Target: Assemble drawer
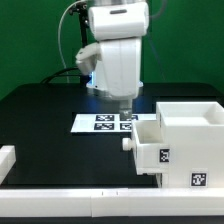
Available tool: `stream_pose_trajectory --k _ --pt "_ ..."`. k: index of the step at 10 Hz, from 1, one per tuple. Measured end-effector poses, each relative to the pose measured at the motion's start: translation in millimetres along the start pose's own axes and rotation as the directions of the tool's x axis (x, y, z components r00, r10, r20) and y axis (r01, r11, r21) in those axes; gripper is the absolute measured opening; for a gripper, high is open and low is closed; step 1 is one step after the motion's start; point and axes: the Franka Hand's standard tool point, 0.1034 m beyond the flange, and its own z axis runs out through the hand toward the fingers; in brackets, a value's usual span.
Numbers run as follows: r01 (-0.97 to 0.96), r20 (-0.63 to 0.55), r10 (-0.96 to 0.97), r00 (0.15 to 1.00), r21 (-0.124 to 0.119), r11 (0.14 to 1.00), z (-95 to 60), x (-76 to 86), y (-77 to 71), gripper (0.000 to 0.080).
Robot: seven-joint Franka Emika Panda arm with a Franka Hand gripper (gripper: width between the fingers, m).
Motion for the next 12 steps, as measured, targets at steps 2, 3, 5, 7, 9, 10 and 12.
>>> stream_pose_trajectory --k 2,3,5,7,9,10,12 --pt "-0.007 -0.006 0.007 1.000 0.019 1.000 13.6 -19.7 -0.3 0.0648" --pt "-0.011 -0.012 0.012 1.000 0.032 0.999 24.4 -23.5 -0.4 0.0648" --pt "-0.015 -0.021 0.016 1.000 0.032 0.999 34.7 -18.1 3.9 0.0648" --pt "-0.021 -0.024 0.022 0.999 0.021 1.000 37.2 -8.3 5.9 0.0648" --pt "-0.037 -0.031 0.038 0.999 0.013 0.999 46.1 6.9 4.7 0.0648" --pt "-0.042 -0.032 0.042 0.999 0.010 0.999 46.2 15.7 5.6 0.0648" --pt "-0.035 -0.035 0.035 0.999 -0.005 0.999 46.8 33.0 8.2 0.0648"
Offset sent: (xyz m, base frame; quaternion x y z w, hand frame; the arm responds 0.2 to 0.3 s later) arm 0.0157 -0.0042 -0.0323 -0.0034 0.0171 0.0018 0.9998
